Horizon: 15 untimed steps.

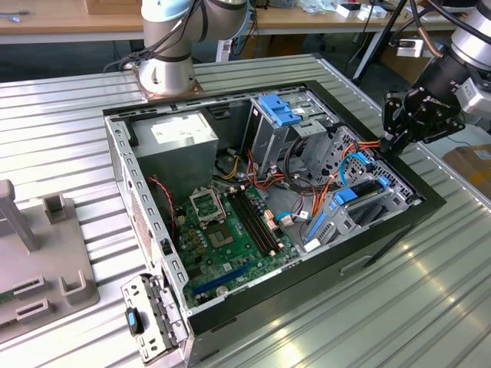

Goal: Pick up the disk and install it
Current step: 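Insert the first disk wire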

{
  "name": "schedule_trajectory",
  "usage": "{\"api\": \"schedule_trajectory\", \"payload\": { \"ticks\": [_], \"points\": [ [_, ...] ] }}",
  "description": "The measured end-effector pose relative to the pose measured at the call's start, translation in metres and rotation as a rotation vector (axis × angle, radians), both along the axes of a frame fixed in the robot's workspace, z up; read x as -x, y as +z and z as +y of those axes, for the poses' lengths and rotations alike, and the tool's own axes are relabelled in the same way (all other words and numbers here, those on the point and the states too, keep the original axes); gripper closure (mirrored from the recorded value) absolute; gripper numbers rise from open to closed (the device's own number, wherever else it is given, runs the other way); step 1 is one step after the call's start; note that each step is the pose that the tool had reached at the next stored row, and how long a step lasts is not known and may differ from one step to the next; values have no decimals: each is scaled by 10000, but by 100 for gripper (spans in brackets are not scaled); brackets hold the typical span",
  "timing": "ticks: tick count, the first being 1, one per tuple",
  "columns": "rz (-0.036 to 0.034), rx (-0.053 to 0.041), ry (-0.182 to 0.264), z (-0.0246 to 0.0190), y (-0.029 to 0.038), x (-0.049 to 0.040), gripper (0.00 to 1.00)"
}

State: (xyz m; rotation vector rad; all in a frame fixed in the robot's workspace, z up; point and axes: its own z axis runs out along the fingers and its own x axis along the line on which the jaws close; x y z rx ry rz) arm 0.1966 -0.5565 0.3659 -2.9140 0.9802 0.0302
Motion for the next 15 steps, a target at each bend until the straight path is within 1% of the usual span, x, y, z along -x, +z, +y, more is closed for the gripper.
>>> {"api": "schedule_trajectory", "payload": {
  "ticks": [1, 2, 4, 6, 8, 10, 11, 12, 13, 15],
  "points": [
    [0, 0, 0, 0, 0, 0, 71],
    [0, 0, 4, 0, -1, 0, 71],
    [-6, -3, 268, 0, -1, 0, 71],
    [-5, -2, 287, 0, -1, 0, 71],
    [-9, -60, 363, 0, -2, 0, 71],
    [-11, -66, 414, 0, -2, 0, 71],
    [-73, -75, 452, -1, -3, 3, 71],
    [-104, -73, 480, 0, -2, 4, 71],
    [-133, -72, 502, 0, -1, 5, 71],
    [-159, -73, 554, 0, -2, 14, 71]
  ]
}}
